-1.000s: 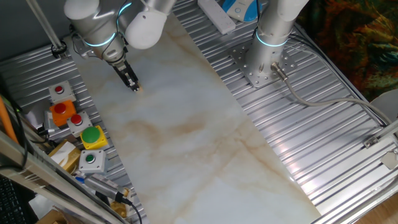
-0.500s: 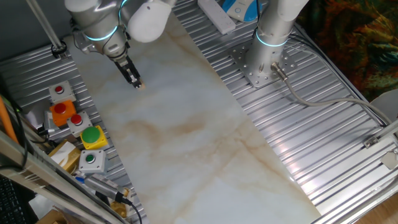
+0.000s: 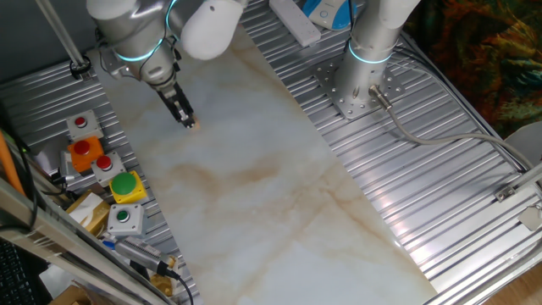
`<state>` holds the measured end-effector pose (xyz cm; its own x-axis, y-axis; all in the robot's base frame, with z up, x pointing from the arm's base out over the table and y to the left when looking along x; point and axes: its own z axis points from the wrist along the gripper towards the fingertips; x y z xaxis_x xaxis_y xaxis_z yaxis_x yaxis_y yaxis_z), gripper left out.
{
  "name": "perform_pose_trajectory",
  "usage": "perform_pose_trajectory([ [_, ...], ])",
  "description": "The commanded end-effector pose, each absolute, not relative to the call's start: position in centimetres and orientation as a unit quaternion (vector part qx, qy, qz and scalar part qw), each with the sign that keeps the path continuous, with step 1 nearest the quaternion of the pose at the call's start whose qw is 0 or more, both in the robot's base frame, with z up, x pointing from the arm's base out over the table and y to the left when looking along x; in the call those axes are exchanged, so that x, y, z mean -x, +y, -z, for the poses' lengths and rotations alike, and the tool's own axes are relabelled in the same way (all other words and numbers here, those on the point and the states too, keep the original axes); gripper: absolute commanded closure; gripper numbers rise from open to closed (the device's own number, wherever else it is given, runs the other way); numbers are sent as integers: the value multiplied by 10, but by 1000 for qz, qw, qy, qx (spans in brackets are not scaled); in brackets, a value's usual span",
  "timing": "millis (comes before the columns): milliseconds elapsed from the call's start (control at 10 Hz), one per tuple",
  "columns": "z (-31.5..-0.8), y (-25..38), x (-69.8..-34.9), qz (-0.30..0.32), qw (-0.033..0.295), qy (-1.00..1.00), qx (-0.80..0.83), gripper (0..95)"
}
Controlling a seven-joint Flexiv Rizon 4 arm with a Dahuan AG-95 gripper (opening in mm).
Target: Pick up the small block on the left and move it to the right
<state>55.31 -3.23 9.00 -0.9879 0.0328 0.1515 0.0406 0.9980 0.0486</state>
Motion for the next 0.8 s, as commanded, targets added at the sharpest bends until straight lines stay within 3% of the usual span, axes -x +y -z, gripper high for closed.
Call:
perform_pose_trajectory([
  [100,-110,9,-564,34,76,-996,33,950],
  [800,-110,108,-565,43,68,-994,67,950],
])
